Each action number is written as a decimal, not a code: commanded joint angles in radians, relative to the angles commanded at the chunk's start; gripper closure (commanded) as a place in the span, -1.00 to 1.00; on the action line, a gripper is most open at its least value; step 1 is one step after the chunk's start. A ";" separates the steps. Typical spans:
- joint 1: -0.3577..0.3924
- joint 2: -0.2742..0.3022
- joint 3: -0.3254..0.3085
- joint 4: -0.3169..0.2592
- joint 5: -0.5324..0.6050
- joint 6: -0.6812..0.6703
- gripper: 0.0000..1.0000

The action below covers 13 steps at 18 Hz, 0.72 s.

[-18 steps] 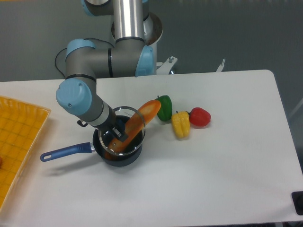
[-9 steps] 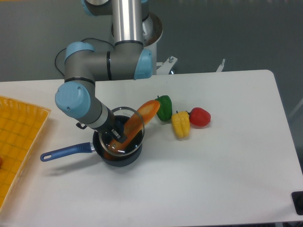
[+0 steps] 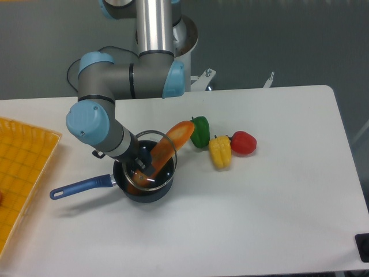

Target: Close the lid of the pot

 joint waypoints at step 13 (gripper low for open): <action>0.024 0.113 0.024 -0.005 -0.037 0.003 -1.00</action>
